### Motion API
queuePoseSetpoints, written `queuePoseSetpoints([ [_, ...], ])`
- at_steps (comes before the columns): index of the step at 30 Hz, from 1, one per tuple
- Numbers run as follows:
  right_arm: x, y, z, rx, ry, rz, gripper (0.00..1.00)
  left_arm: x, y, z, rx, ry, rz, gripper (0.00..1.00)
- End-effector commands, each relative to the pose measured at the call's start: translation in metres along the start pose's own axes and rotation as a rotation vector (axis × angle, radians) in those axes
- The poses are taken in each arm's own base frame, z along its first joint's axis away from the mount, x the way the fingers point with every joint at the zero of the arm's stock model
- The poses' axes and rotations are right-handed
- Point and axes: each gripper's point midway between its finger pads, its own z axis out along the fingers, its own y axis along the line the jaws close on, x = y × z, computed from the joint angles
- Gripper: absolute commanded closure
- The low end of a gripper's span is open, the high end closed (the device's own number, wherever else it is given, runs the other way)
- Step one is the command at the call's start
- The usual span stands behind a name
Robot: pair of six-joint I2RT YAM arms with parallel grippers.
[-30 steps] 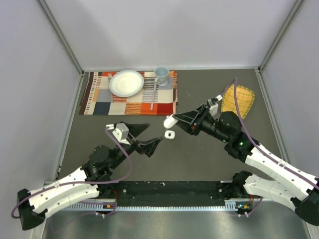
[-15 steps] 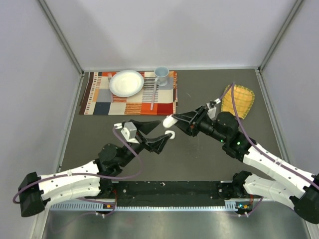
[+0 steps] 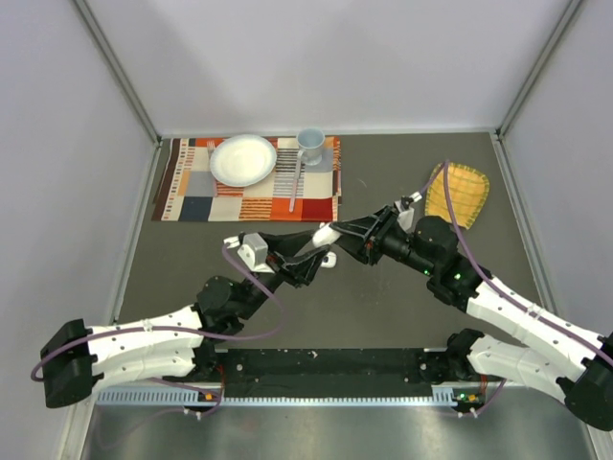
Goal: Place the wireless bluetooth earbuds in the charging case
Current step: Pass from the right arm to the left
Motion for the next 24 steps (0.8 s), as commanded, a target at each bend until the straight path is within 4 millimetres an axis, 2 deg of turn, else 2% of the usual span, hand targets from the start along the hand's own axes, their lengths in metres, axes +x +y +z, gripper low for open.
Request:
queuePoseSetpoints([
  [1, 0.002, 0.009, -0.003, -0.042, 0.019, 0.004, 1.00, -0.034, -0.011, 0.011, 0.028, -0.106, -0.024, 0.42],
  [6, 0.005, 0.014, -0.004, -0.056, 0.031, -0.001, 1.00, -0.025, -0.014, 0.016, 0.039, -0.083, -0.035, 0.40],
  [10, 0.006, 0.017, -0.006, -0.063, 0.036, -0.004, 1.00, -0.020, -0.016, 0.020, 0.042, -0.072, -0.038, 0.46],
  [13, 0.007, 0.016, -0.007, -0.059, 0.039, -0.003, 1.00, -0.019, -0.015, 0.021, 0.041, -0.074, -0.039, 0.57],
  [14, 0.007, 0.015, -0.007, -0.056, 0.040, -0.003, 1.00, -0.020, -0.016, 0.021, 0.043, -0.076, -0.041, 0.64],
  [17, 0.009, 0.014, -0.008, -0.057, 0.051, -0.008, 1.00, -0.019, -0.017, 0.020, 0.051, -0.073, -0.032, 0.75],
  [21, 0.011, 0.013, -0.008, -0.057, 0.065, -0.016, 1.00, -0.016, -0.021, 0.021, 0.070, -0.055, -0.026, 0.96],
  [23, 0.012, 0.012, -0.008, -0.055, 0.072, -0.022, 1.00, -0.014, -0.022, 0.021, 0.081, -0.046, -0.024, 1.00],
  [24, 0.013, 0.015, -0.009, -0.072, 0.077, -0.043, 0.91, -0.015, -0.026, 0.021, 0.099, -0.045, -0.023, 1.00],
])
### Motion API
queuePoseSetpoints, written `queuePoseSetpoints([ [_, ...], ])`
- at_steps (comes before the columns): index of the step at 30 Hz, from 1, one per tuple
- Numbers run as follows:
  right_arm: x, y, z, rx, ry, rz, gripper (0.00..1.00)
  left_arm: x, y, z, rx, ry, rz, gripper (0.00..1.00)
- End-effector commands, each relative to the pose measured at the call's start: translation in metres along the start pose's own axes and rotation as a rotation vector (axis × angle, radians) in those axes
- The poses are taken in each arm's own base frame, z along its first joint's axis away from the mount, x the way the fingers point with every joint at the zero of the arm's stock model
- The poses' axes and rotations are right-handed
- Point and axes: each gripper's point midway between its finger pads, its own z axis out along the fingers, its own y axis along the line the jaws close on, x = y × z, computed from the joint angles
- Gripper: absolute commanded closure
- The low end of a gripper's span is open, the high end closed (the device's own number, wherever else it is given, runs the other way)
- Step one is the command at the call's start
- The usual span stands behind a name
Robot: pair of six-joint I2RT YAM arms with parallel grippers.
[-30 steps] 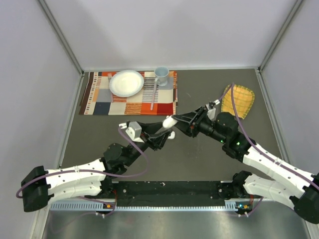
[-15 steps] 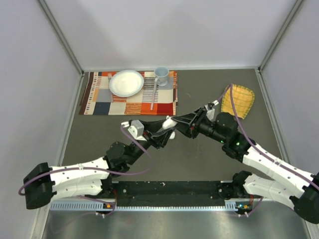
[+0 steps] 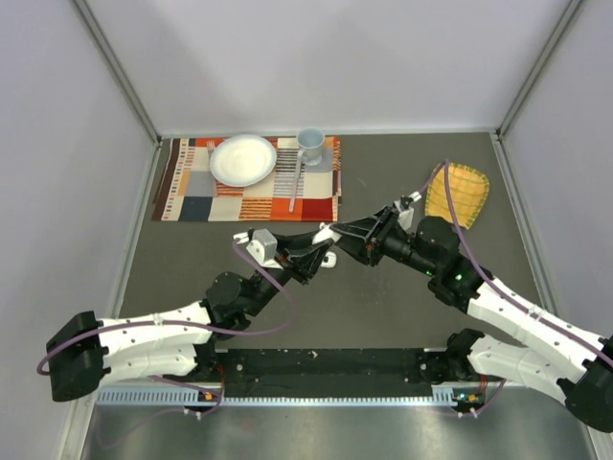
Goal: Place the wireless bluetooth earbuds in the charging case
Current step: Pass from the right arm to the left, then pass from the left arm to the right
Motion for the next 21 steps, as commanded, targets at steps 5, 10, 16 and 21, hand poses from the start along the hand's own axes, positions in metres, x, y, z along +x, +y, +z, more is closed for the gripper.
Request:
queuePoseSetpoints([
  [5, 0.017, 0.018, -0.008, -0.068, 0.097, -0.150, 0.34, -0.024, -0.039, 0.001, 0.191, -0.003, 0.032, 1.00],
  [10, 0.023, 0.022, -0.011, -0.026, 0.125, -0.257, 0.19, -0.029, -0.043, -0.013, 0.243, 0.062, 0.104, 1.00],
  [16, 0.031, 0.024, -0.015, -0.011, 0.172, -0.261, 0.20, -0.028, -0.029, -0.029, 0.227, 0.123, 0.181, 1.00],
  [21, 0.042, 0.031, -0.021, -0.035, 0.236, -0.274, 0.22, -0.020, -0.028, -0.031, 0.257, 0.185, 0.182, 1.00],
])
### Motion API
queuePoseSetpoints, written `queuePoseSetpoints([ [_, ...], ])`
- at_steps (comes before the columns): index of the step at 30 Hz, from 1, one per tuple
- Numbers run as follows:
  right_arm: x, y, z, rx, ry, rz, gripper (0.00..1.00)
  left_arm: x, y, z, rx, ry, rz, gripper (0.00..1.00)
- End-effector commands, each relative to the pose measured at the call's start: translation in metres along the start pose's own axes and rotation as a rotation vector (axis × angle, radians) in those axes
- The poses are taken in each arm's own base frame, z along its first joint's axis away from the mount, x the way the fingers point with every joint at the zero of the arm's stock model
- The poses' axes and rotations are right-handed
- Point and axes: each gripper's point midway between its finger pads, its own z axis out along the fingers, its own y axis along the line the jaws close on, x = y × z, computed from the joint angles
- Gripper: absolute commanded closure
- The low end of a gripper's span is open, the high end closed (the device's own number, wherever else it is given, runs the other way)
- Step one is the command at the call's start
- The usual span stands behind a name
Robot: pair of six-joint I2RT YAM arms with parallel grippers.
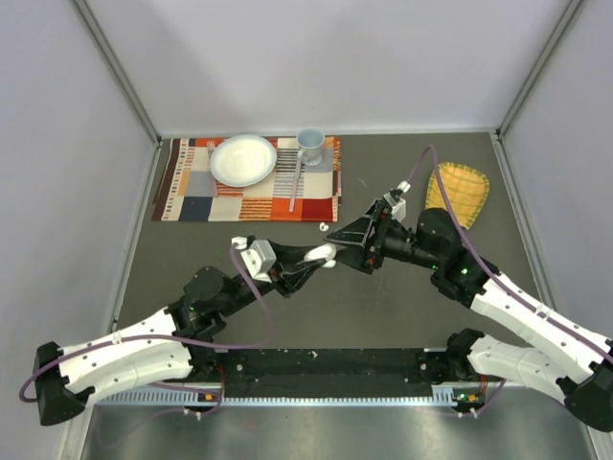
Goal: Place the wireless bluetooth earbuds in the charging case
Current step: Pass from the left arm to the right
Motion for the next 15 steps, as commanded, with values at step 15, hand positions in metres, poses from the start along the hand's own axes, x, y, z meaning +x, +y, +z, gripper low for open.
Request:
queuePoseSetpoints([
  [15, 0.017, 0.019, 0.002, -0.092, 0.128, 0.041, 0.44, -0.016, -0.005, 0.007, 0.065, -0.018, 0.005, 1.00],
])
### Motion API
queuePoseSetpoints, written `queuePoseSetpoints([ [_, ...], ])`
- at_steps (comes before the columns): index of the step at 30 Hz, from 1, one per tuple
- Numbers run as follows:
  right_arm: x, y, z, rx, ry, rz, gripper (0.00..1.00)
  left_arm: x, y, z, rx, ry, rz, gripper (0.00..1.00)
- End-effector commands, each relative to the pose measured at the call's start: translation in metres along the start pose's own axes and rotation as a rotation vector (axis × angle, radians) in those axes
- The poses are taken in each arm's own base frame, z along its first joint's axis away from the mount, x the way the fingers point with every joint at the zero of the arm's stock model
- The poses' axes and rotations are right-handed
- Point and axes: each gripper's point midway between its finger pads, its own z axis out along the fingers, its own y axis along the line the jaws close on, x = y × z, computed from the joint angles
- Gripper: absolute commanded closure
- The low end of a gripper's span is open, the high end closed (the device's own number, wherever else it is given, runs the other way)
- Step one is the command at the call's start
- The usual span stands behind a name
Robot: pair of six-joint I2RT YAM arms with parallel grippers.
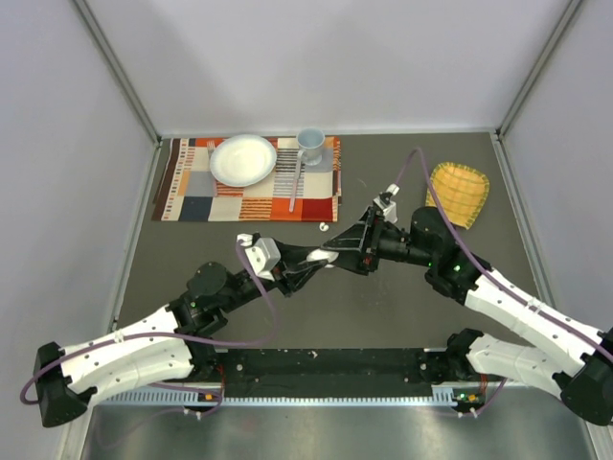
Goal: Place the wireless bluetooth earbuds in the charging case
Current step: Pass from the left arm to the right, then pass from the right arm to the left
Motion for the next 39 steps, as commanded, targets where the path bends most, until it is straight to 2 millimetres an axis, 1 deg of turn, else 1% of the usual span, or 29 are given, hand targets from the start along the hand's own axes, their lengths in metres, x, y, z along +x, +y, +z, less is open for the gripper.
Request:
queuePoseSetpoints([
  [1, 0.001, 0.020, -0.002, -0.089, 0.007, -0.011, 0.52, -0.028, -0.002, 0.002, 0.011, -0.083, -0.002, 1.00],
  [3, 0.001, 0.021, -0.003, -0.099, 0.005, -0.009, 0.58, -0.028, -0.001, 0.002, 0.007, -0.088, -0.005, 1.00],
  [4, 0.001, 0.022, -0.003, -0.110, 0.003, -0.011, 0.62, -0.029, 0.000, 0.001, -0.001, -0.093, -0.006, 1.00],
  [6, 0.001, 0.021, -0.003, -0.111, 0.005, -0.001, 0.67, -0.028, 0.001, 0.001, -0.007, -0.093, -0.010, 1.00],
  [7, 0.001, 0.022, -0.003, -0.115, 0.005, 0.002, 0.75, -0.027, 0.002, 0.001, -0.013, -0.089, -0.011, 1.00],
  [8, 0.001, 0.023, -0.003, -0.124, 0.005, 0.009, 0.79, -0.028, 0.003, 0.001, -0.019, -0.092, -0.014, 1.00],
  [9, 0.001, 0.019, -0.003, -0.122, 0.004, 0.019, 0.85, -0.028, 0.005, 0.001, -0.029, -0.093, -0.019, 1.00],
  [10, 0.000, 0.019, -0.003, -0.130, 0.001, 0.021, 0.93, -0.028, 0.006, 0.000, -0.038, -0.097, -0.032, 1.00],
  [11, 0.001, 0.023, -0.004, -0.148, 0.004, 0.026, 0.96, -0.029, 0.009, 0.000, -0.055, -0.104, -0.038, 1.00],
  [12, 0.001, 0.022, -0.003, -0.148, 0.004, 0.032, 0.97, -0.029, 0.010, -0.001, -0.062, -0.108, -0.045, 0.90],
  [13, 0.000, 0.022, -0.004, -0.154, 0.002, 0.034, 1.00, -0.032, 0.011, -0.001, -0.072, -0.125, -0.061, 0.83],
  [14, 0.001, 0.023, -0.003, -0.156, 0.002, 0.040, 1.00, -0.033, 0.012, -0.002, -0.079, -0.132, -0.068, 0.75],
  [15, 0.000, 0.025, -0.004, -0.168, -0.004, 0.040, 1.00, -0.033, 0.012, -0.003, -0.077, -0.139, -0.070, 0.58],
  [17, -0.001, 0.028, -0.005, -0.178, -0.010, 0.043, 1.00, -0.035, 0.011, -0.005, -0.076, -0.160, -0.081, 0.43],
  [19, -0.002, 0.029, -0.006, -0.186, -0.019, 0.042, 1.00, -0.037, 0.011, -0.007, -0.074, -0.175, -0.088, 0.35],
  [22, -0.003, 0.032, -0.006, -0.205, -0.024, 0.048, 1.00, -0.037, 0.010, -0.009, -0.069, -0.198, -0.096, 0.30],
  [24, -0.003, 0.030, -0.006, -0.205, -0.018, 0.062, 1.00, -0.036, 0.010, -0.011, -0.069, -0.208, -0.102, 0.29],
  [26, -0.002, 0.034, -0.006, -0.231, -0.012, 0.069, 1.00, -0.034, 0.010, -0.011, -0.069, -0.210, -0.103, 0.29],
  [28, -0.002, 0.033, -0.005, -0.235, -0.005, 0.085, 1.00, -0.036, 0.009, -0.011, -0.066, -0.223, -0.102, 0.31],
  [29, -0.002, 0.031, -0.003, -0.230, 0.002, 0.089, 1.00, -0.034, 0.009, -0.011, -0.066, -0.223, -0.104, 0.35],
  [33, -0.001, 0.034, -0.003, -0.246, 0.011, 0.093, 1.00, -0.032, 0.010, -0.009, -0.065, -0.226, -0.104, 0.45],
  [34, -0.002, 0.033, -0.002, -0.240, 0.011, 0.096, 1.00, -0.035, 0.010, -0.009, -0.065, -0.243, -0.101, 0.48],
  [35, -0.001, 0.033, -0.003, -0.242, 0.011, 0.095, 1.00, -0.035, 0.015, -0.009, -0.095, -0.246, -0.106, 0.53],
  [39, -0.001, 0.033, -0.003, -0.242, 0.011, 0.100, 1.00, -0.032, 0.016, -0.005, -0.095, -0.228, -0.088, 0.60],
])
